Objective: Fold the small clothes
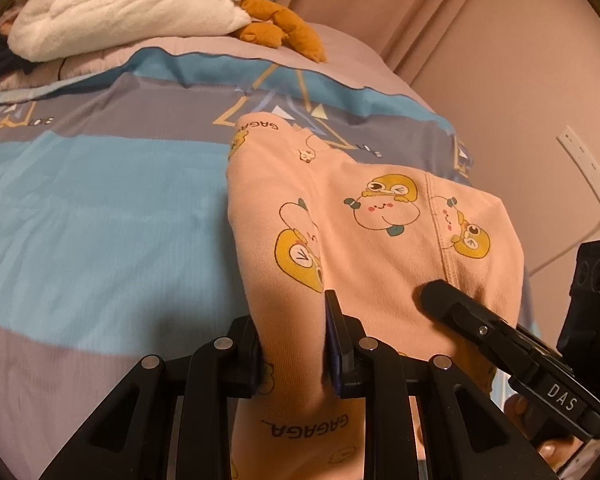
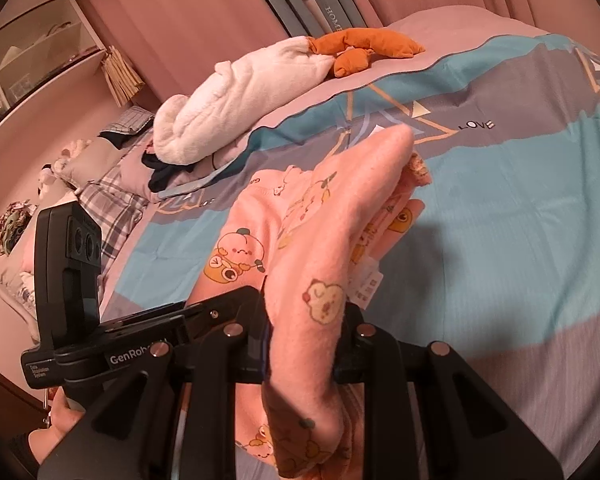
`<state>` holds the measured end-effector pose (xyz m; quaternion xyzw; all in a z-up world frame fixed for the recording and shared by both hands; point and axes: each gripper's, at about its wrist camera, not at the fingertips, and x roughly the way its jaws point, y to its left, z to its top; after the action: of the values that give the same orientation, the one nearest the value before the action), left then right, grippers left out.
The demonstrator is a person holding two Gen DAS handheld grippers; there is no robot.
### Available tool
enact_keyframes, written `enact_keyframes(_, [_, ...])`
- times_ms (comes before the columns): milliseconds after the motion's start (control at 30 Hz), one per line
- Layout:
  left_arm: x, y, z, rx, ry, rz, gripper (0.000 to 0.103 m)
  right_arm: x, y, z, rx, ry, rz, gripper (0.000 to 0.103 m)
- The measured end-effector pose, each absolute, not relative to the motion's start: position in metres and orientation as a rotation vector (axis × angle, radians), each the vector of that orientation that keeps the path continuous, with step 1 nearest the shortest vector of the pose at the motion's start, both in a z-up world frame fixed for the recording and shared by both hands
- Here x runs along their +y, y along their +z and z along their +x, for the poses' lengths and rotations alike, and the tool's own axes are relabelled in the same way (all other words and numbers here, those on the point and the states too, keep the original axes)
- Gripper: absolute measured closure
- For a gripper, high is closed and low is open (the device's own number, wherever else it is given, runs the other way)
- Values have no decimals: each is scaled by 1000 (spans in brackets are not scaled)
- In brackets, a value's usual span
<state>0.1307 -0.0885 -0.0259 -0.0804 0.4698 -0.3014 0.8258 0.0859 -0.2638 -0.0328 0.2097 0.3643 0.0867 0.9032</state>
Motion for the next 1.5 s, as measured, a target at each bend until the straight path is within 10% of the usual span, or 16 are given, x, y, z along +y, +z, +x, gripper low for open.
enact_keyframes(1500, [22,4,6,866,-508,-194,79,-146,-1,-21,739,326,249,81])
